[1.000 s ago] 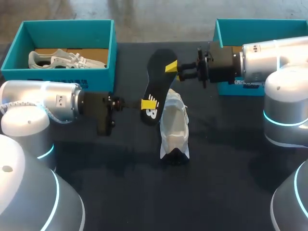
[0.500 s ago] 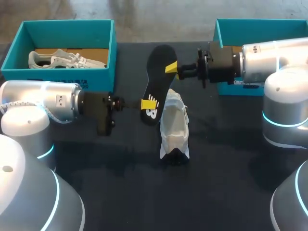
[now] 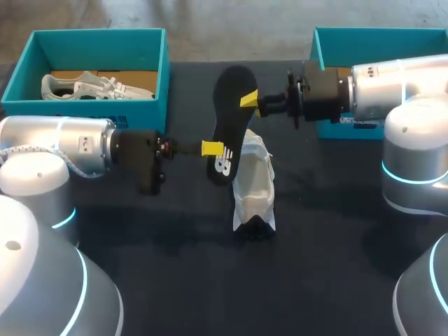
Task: Take the shoe out of the shoebox, open the shoe tongue, remove and reinsert the insole, then place the shoe into the shoebox
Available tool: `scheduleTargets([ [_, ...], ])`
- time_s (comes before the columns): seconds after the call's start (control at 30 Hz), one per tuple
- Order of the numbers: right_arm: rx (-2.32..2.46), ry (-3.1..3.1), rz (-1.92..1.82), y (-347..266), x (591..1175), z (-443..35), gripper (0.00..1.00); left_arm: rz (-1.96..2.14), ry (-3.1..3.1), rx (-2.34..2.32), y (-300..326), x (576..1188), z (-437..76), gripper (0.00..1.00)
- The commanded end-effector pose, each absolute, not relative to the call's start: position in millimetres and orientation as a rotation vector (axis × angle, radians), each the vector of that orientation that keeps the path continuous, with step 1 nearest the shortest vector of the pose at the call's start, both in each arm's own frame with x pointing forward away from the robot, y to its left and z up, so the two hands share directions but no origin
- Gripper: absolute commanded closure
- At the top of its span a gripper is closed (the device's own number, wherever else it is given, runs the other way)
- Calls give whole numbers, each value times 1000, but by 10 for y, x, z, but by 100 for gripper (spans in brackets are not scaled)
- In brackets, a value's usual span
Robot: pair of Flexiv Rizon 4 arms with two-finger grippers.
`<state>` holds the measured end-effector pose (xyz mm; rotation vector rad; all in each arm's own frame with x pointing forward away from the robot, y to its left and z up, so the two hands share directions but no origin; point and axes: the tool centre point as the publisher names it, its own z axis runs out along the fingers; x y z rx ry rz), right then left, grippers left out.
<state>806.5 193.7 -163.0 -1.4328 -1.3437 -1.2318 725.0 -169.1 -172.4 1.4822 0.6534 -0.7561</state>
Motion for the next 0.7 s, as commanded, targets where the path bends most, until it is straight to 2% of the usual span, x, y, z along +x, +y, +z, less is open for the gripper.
scheduleTargets([
  [0.03,-1427,-1341,-1226,1903,8072,-1670,100,-745,666,1496,-1566,7227,-1647,0],
  [0.4,-1415,-1339,-1213,1793,8039,-1760,100,-736,743,1527,-1169,7250,-1530,0],
  [0.7,-1415,-1345,-1214,1766,7963,-1845,100,-754,815,1674,-825,7353,-1161,0],
])
